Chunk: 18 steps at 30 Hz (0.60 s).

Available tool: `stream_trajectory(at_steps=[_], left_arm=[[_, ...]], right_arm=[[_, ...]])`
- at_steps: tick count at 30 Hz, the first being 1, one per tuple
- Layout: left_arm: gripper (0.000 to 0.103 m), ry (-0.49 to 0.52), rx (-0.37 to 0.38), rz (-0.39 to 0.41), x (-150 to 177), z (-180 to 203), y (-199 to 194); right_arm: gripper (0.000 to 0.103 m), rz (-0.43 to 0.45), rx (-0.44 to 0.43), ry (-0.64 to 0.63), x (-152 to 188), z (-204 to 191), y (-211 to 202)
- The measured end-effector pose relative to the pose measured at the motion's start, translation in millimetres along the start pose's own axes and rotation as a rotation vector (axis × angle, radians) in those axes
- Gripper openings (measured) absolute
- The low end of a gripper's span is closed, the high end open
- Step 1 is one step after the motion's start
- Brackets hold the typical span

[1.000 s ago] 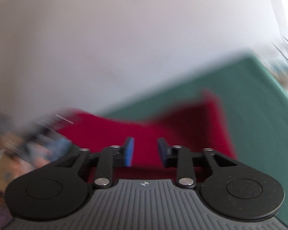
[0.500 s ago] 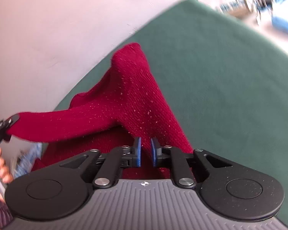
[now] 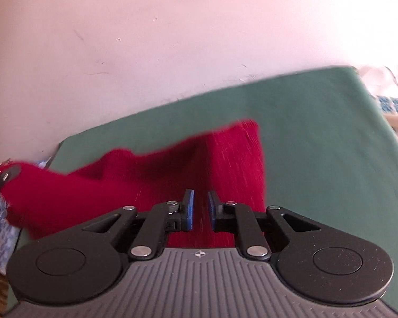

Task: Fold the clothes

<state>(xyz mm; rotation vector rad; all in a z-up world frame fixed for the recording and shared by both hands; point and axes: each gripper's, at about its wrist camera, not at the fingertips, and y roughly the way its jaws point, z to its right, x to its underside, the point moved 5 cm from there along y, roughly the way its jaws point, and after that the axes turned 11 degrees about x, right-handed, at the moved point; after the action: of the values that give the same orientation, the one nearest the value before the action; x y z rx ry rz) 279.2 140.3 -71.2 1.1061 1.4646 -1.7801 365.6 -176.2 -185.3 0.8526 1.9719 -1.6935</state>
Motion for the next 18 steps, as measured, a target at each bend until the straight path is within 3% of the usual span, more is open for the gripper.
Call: stream_trajectory(at_steps=[2,5,6,9,10,12,14,16,17,18], left_arm=[[0.0,-0.002,-0.035,0.001,7.1,-3.9,-2.0],[0.0,-0.009,-0.074,-0.022,24.8,-9.6,2.2],[0.0,-0.012,-0.082,-0.041,32.2,-12.2,5.5],[0.001,-0.007,-0.101,-0.079,48.3,-15.9,13.5],[0.001,-0.002,-0.107,-0.087,52.3,-16.2,15.6],[0.001,-0.003,-0.108,-0.077,49.8,-14.3,16.0],[0.001,-0.004,-0.108,-0.065,46.4,-12.3,16.1],[0.001,0.003,-0.108,-0.035,36.2,-8.2,13.0],[0.001,0.009,-0.107,-0.022,31.0,-6.3,12.1],[0.001,0.019,-0.106,-0.008,24.1,-4.9,11.5]], right_arm=[[0.013,-0.029,0.024,-0.016,-11.4,0.4,23.6],[0.012,-0.03,0.148,-0.057,-20.5,14.6,53.3],[0.005,-0.021,0.156,-0.049,-22.1,21.6,58.3],[0.003,0.012,0.154,0.001,-29.2,35.7,55.5],[0.008,0.043,0.139,0.007,-32.3,34.9,48.2],[0.008,0.081,0.082,-0.002,-37.4,29.7,36.5],[0.008,0.003,-0.017,-0.039,-36.1,19.5,44.0],[0.007,-0.037,0.038,-0.086,-32.4,16.6,59.7],[0.002,-0.027,0.106,-0.109,-31.7,20.1,67.6],[0.0,-0.011,0.116,-0.09,-32.6,25.1,70.6]])
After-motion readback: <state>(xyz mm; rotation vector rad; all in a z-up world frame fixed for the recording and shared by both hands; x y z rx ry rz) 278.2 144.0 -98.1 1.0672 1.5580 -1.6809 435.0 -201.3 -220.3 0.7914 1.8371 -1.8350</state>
